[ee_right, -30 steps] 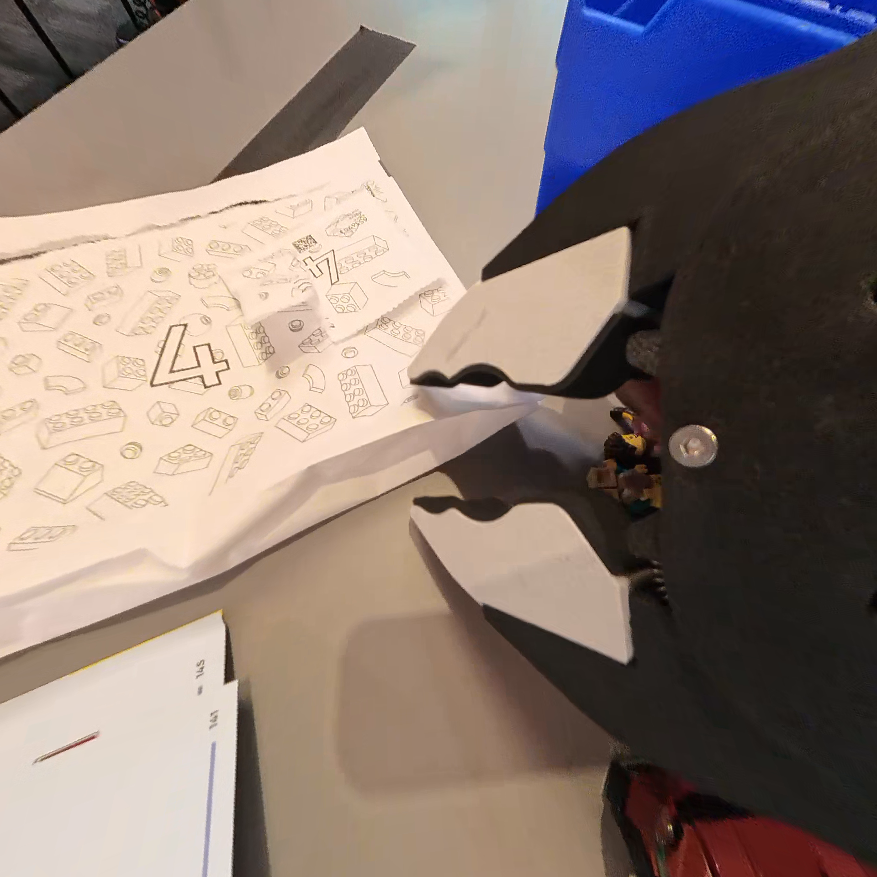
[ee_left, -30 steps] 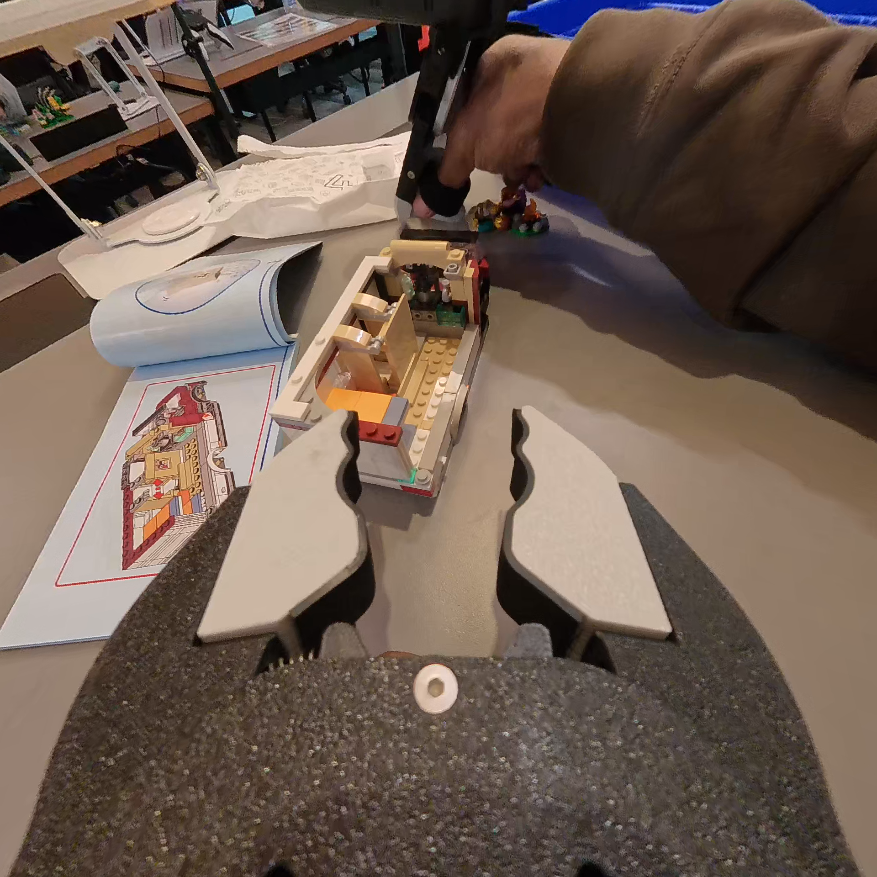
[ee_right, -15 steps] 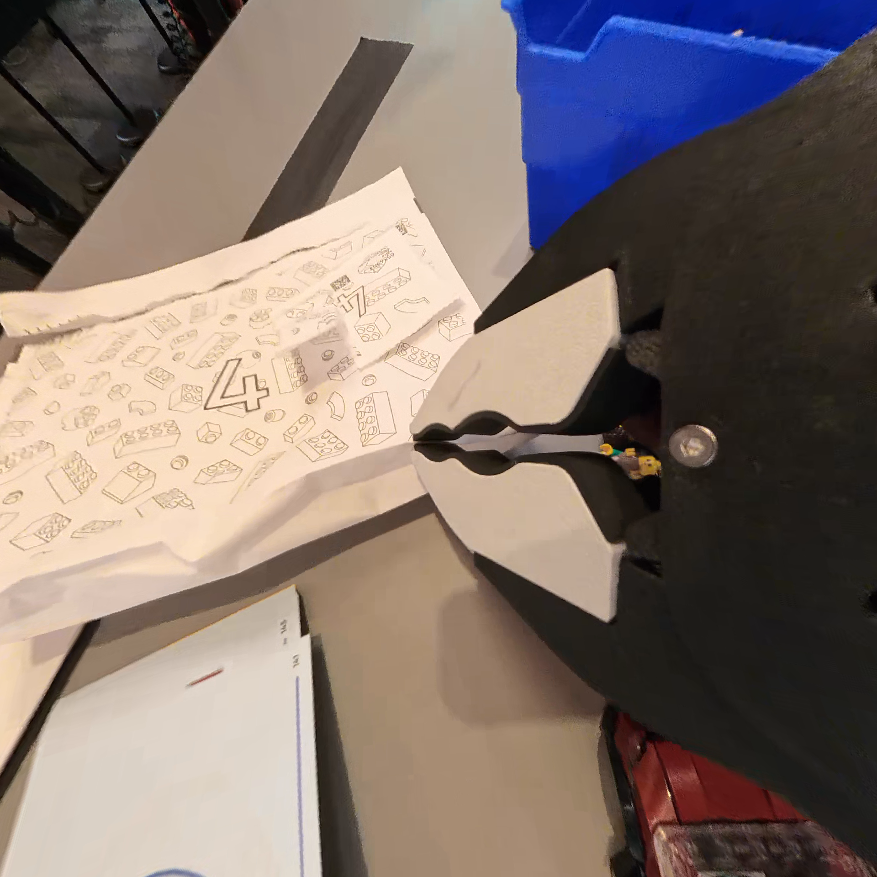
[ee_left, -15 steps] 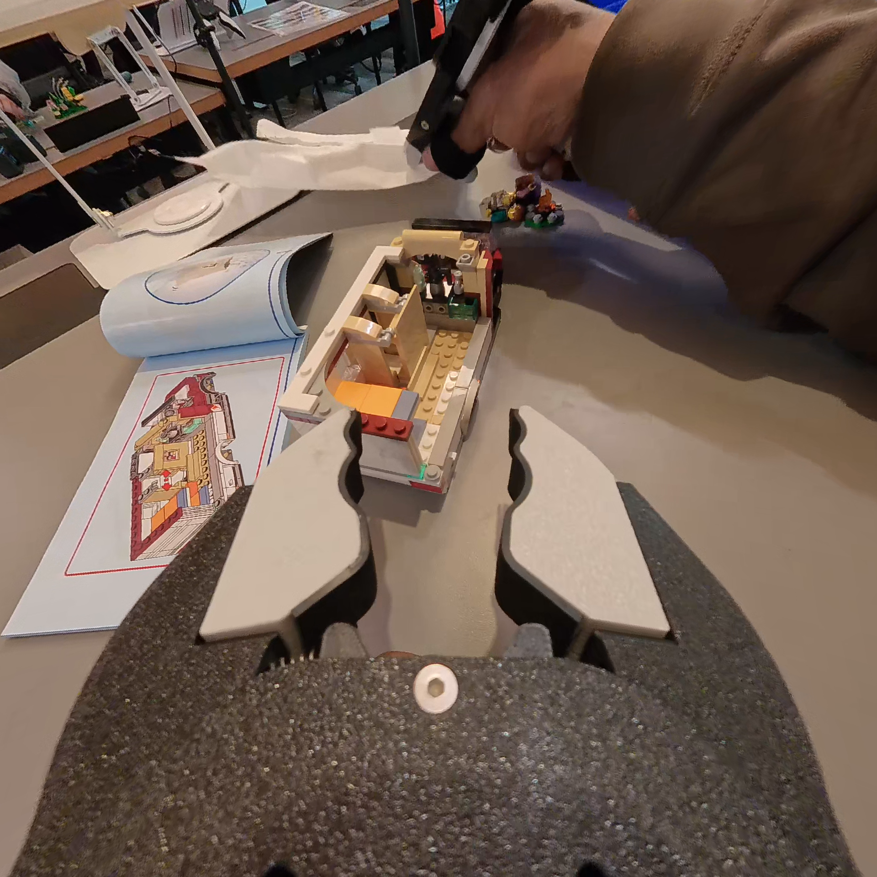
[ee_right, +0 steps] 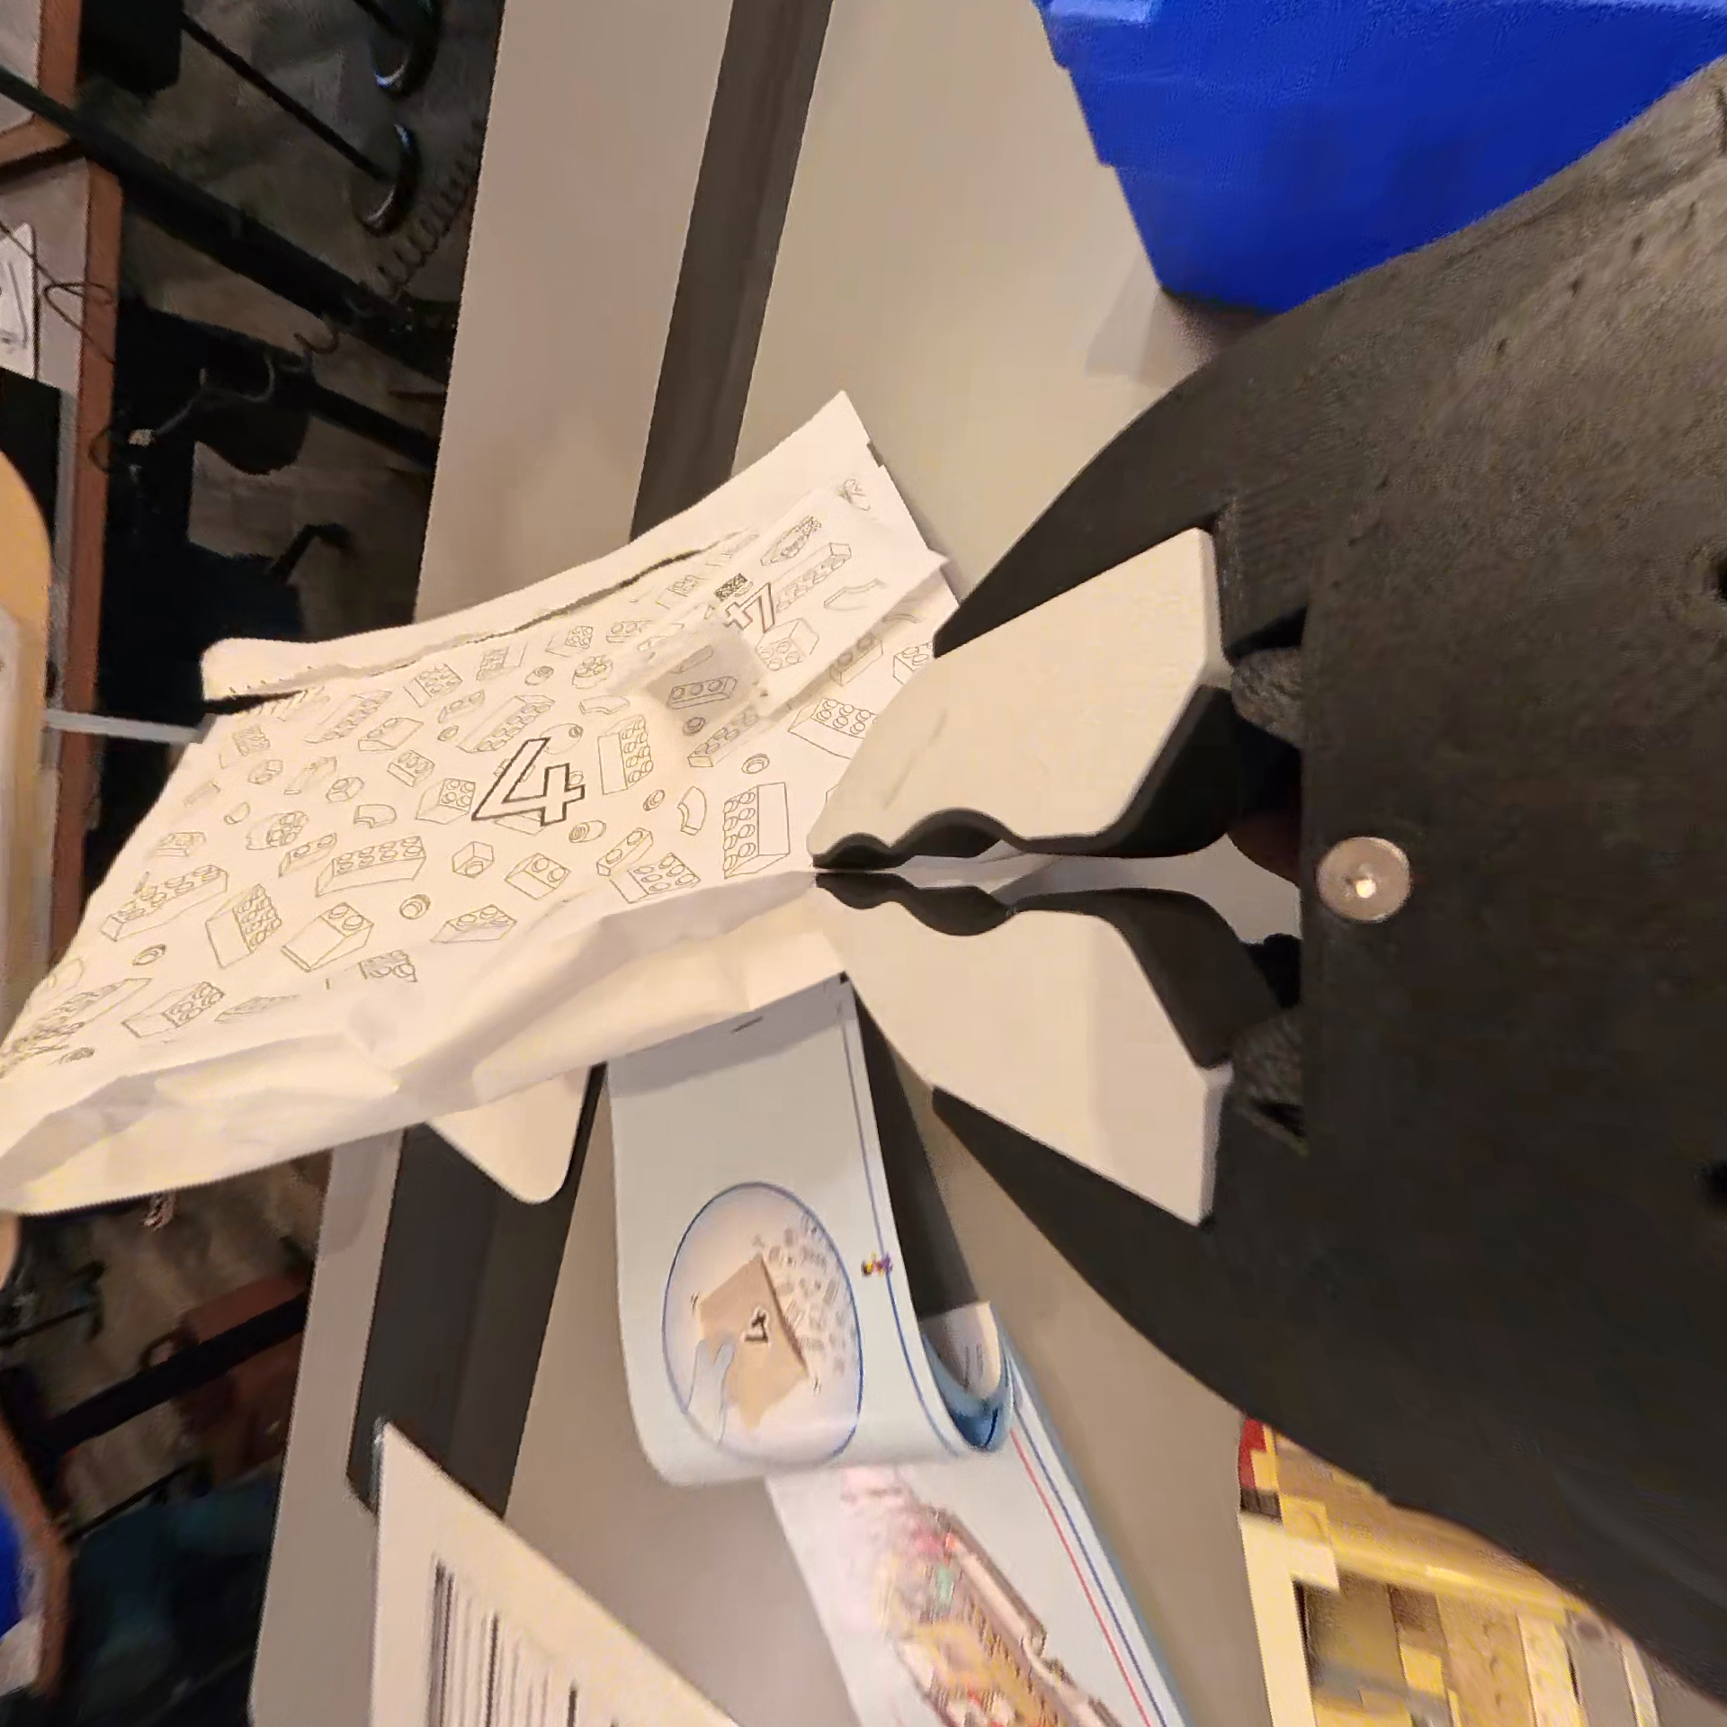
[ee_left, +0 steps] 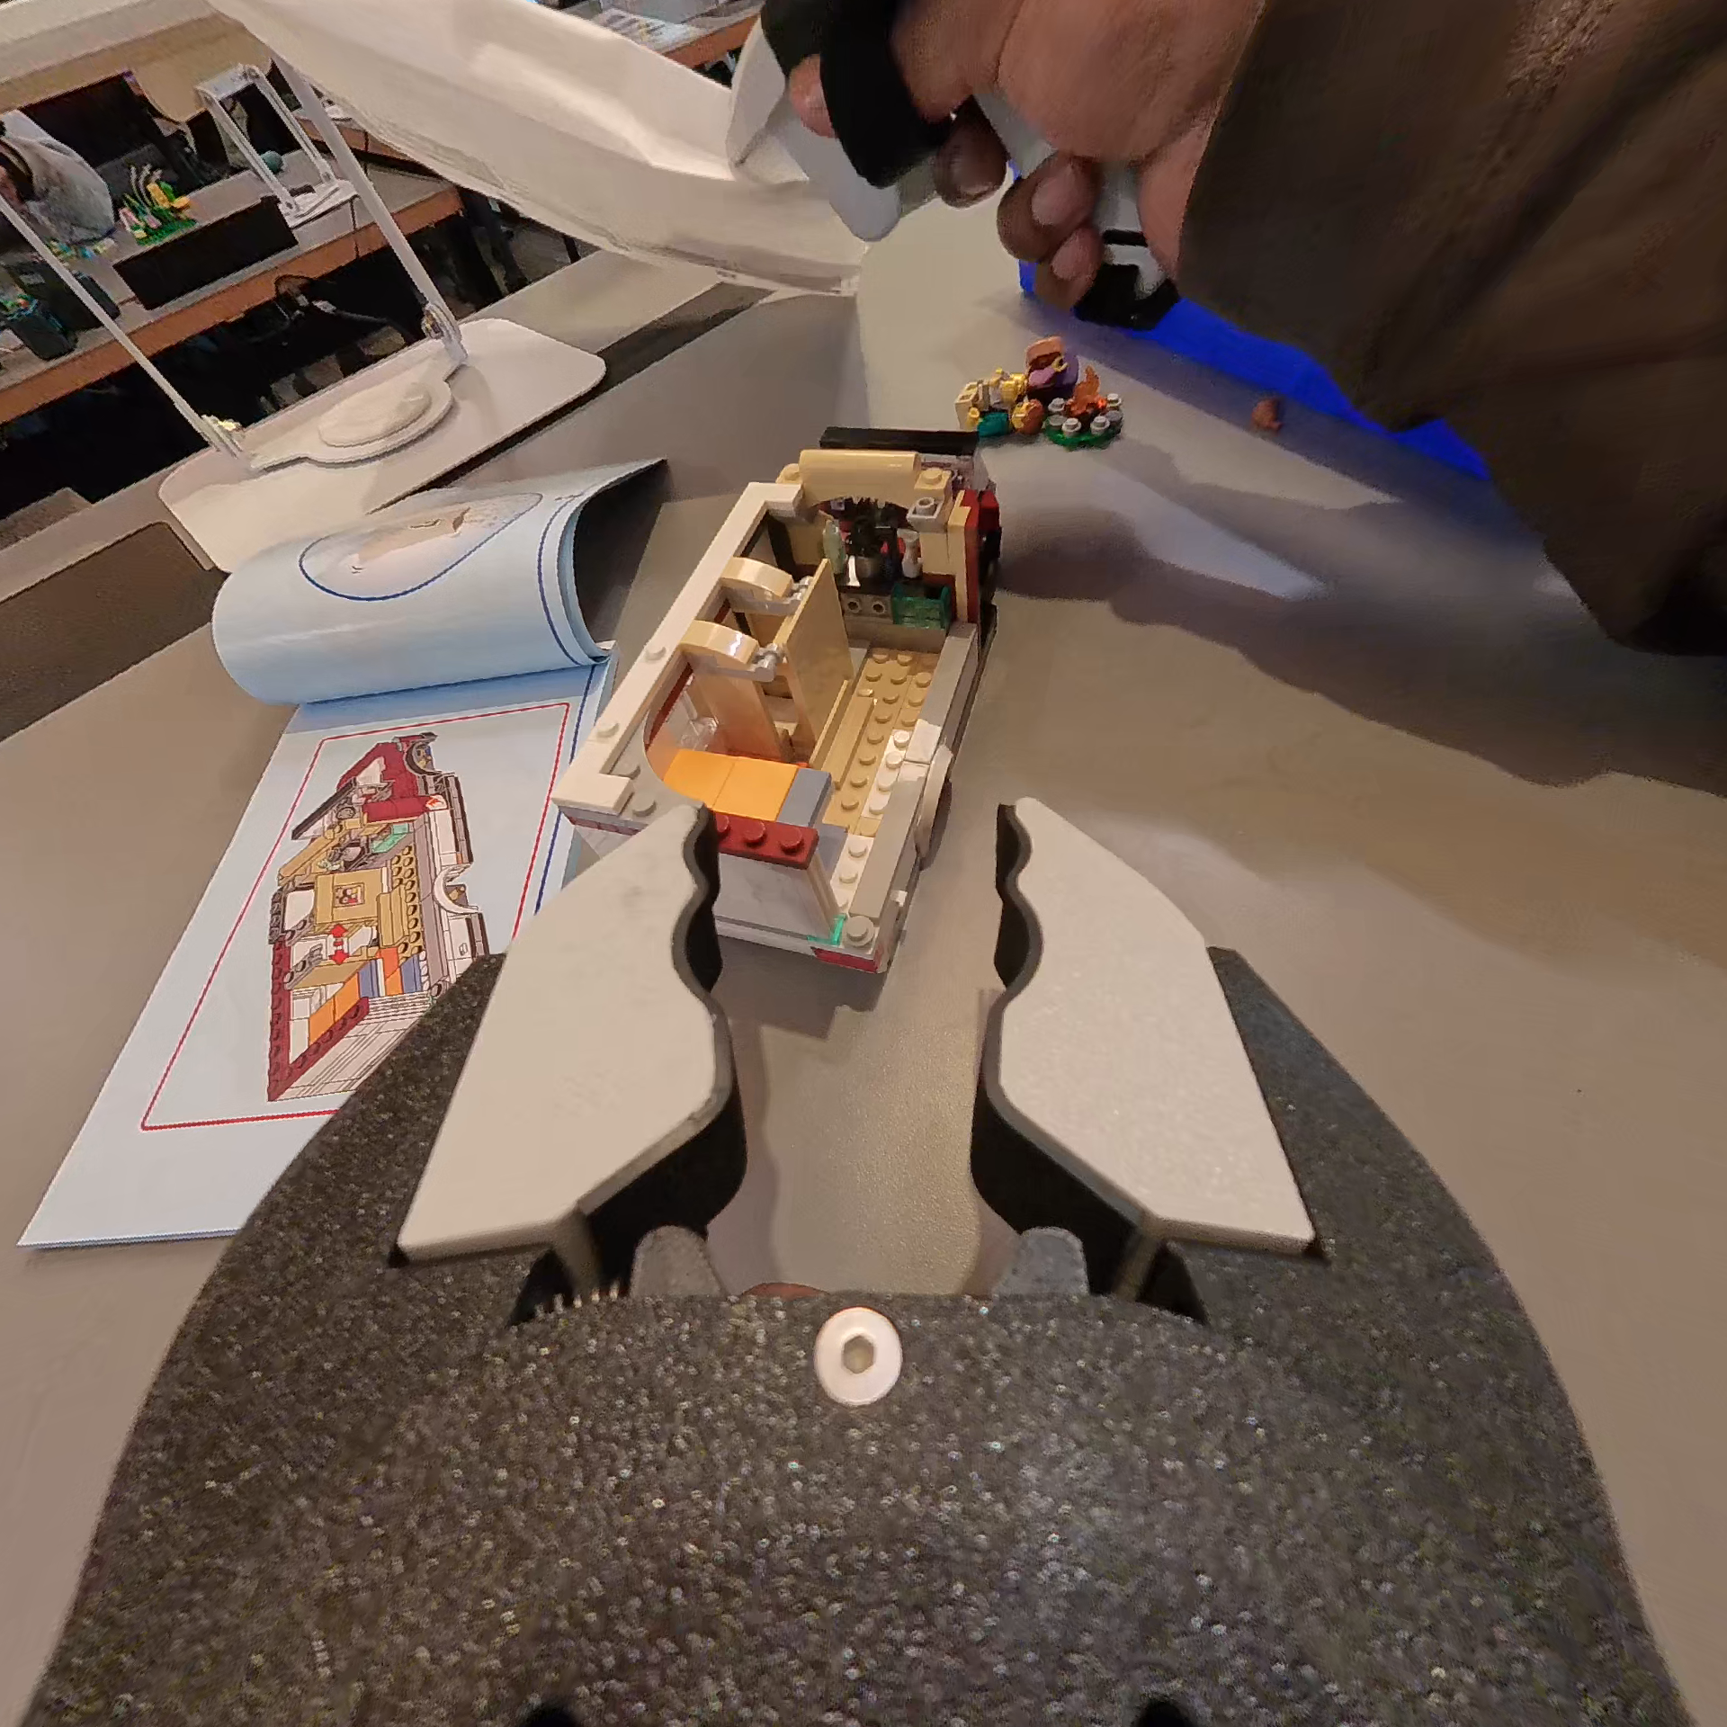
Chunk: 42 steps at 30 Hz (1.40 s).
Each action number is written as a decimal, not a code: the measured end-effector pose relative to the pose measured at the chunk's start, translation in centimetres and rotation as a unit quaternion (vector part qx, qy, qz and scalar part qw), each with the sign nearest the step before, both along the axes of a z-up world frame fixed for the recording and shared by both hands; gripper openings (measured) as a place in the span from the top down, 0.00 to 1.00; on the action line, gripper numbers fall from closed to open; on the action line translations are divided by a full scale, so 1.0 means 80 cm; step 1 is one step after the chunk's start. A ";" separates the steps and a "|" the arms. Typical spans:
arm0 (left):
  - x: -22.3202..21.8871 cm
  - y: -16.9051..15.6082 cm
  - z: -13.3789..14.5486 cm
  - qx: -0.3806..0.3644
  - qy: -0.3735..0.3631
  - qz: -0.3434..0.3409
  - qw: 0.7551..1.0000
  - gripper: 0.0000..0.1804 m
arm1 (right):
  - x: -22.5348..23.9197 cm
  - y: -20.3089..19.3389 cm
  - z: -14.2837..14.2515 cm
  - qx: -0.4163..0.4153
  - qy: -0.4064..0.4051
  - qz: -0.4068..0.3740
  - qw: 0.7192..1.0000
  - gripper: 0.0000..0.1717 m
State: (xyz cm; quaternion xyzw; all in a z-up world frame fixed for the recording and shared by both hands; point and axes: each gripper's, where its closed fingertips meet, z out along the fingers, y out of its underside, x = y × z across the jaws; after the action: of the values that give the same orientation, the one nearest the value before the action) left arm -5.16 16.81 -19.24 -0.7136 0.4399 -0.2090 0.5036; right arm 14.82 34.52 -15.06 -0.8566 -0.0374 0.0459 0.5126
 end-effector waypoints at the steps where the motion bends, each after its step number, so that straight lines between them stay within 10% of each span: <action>1: 0.000 0.000 0.000 0.000 0.000 0.001 1.000 0.68 | -0.004 0.000 0.005 0.008 0.008 0.006 1.000 1.00; 21: -0.013 0.010 0.034 0.018 -0.091 0.020 0.995 0.69 | -0.102 -0.086 0.101 0.163 -0.084 0.127 0.975 1.00; 32: -0.027 -0.048 0.099 -0.125 -0.318 -0.140 0.929 0.46 | -0.143 -0.244 0.078 0.243 -0.252 0.222 0.910 1.00; 42: -0.054 -0.050 0.105 -0.224 -0.409 -0.065 0.882 0.54 | -0.178 -0.356 0.000 0.307 -0.378 0.303 0.819 1.00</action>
State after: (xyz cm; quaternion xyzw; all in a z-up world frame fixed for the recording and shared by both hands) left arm -9.49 12.80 -10.87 -0.6280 0.1817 -0.6075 0.4511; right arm 0.55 6.03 -15.09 -0.5502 -0.4985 -0.1425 0.6545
